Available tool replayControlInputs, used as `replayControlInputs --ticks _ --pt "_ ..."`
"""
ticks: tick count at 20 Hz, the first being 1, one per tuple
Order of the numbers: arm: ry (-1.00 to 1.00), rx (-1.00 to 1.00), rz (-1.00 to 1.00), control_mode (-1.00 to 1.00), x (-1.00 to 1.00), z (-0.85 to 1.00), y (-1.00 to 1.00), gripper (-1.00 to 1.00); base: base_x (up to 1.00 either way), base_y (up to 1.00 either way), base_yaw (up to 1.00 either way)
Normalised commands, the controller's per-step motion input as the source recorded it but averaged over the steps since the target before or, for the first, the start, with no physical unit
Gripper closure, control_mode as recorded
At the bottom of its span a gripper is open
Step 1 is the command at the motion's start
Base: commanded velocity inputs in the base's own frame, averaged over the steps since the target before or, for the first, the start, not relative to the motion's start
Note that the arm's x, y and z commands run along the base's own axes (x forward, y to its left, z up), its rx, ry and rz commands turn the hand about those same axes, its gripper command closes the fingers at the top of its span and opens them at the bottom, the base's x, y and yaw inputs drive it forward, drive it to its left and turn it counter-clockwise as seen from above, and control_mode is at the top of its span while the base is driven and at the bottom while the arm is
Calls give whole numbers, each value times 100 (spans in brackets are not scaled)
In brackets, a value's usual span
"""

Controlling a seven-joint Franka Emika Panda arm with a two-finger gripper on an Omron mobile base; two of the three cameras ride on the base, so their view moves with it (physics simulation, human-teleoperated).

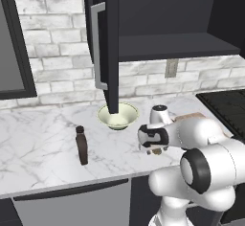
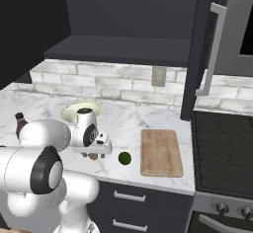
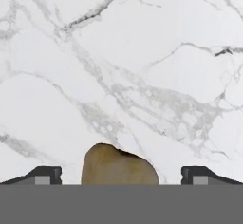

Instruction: Open the cabinet. Place the bowl and condiment on the counter. Then place the lime and garlic on the cutting board.

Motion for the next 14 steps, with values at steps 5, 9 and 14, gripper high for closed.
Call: replayControlInputs --ticks 5,9,14 --pt "0 -6 0 -100 -1 -7 0 100 0 0 0" --pt "0 -6 0 -100 -8 -24 -1 100 0 0 0" --pt "0 -5 0 -100 -3 -28 -1 100 0 0 0"
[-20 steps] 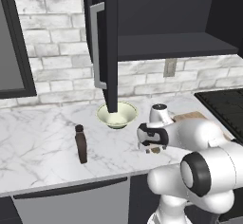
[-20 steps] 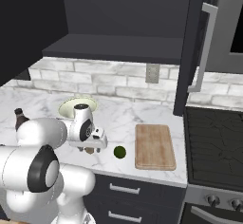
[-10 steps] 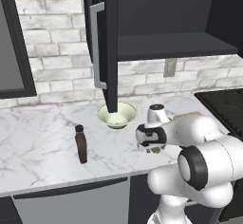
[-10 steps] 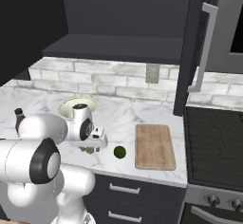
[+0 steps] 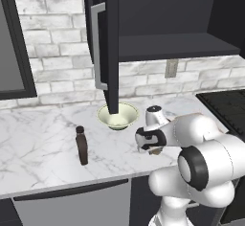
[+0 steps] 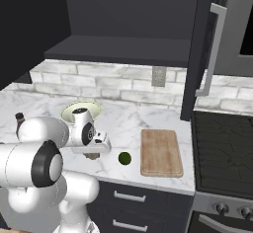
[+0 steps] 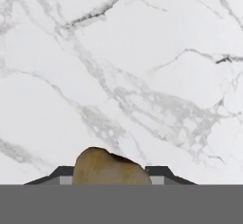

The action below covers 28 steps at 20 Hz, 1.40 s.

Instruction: Open the cabinet. Place the bowl and condiment on the counter. Then place the lime and garlic on the cutting board.

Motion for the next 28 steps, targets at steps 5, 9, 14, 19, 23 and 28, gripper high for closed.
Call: replayControlInputs --ticks 5,9,14,19,23,28 --pt "-5 -1 0 -100 -8 -8 -11 100 0 0 0" --pt "-16 0 -1 -100 -16 14 -46 100 0 0 0" --pt "-17 5 -3 -100 -12 43 -55 100 0 0 0" --pt "-6 6 -6 -100 0 68 -39 100 0 0 0" --pt "0 3 -9 -100 0 74 -25 100 0 0 0" --pt "0 0 -11 -100 0 59 -37 100 0 0 0"
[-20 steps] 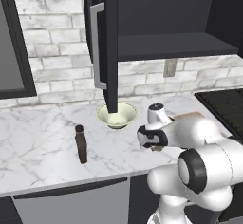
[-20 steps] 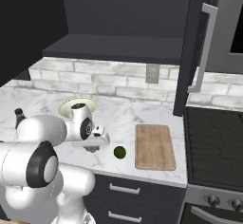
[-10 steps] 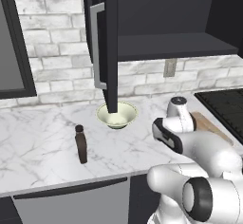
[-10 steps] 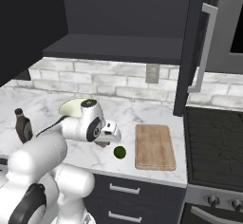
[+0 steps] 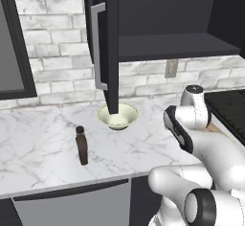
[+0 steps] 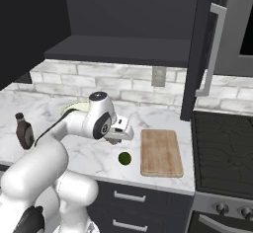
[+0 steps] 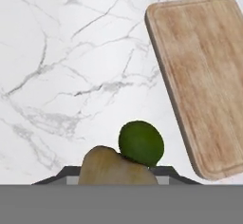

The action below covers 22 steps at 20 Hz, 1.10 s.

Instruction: Open the cabinet. Place the bowl and condiment on the counter. Then place the lime and garlic on the cutting board.

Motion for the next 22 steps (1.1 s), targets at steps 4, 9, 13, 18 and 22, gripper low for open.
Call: replayControlInputs --ticks 4,9,13,18,22 --pt "2 0 -11 -100 4 39 -54 100 0 0 0" --pt "1 0 -11 -100 12 21 -61 100 0 0 0" --pt "0 0 -10 -100 14 5 -62 100 0 0 0" --pt "0 0 -6 -100 15 0 -33 100 0 0 0" --pt "0 0 0 -100 34 -6 -3 100 0 0 0"
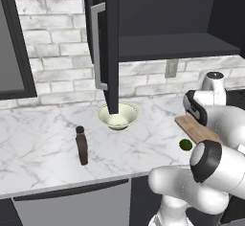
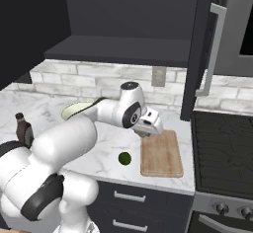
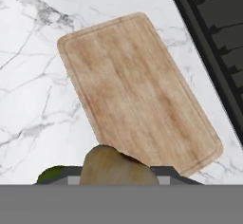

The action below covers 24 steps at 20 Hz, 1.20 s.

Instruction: Open the cabinet. Place the bowl and condiment on the counter. Then place the lime and garlic on the cutting board.

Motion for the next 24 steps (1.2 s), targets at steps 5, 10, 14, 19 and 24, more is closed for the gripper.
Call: replayControlInputs --ticks 5,10,14,19,24 --pt "0 0 0 -100 63 -21 0 100 0 0 0" --pt "0 0 0 -100 40 -17 -16 100 0 0 0" --pt "0 0 0 -100 6 -15 -38 100 0 0 0" --pt "0 0 0 -100 0 -27 -13 100 0 0 0" --pt "0 0 0 -100 2 -33 0 100 0 0 0"
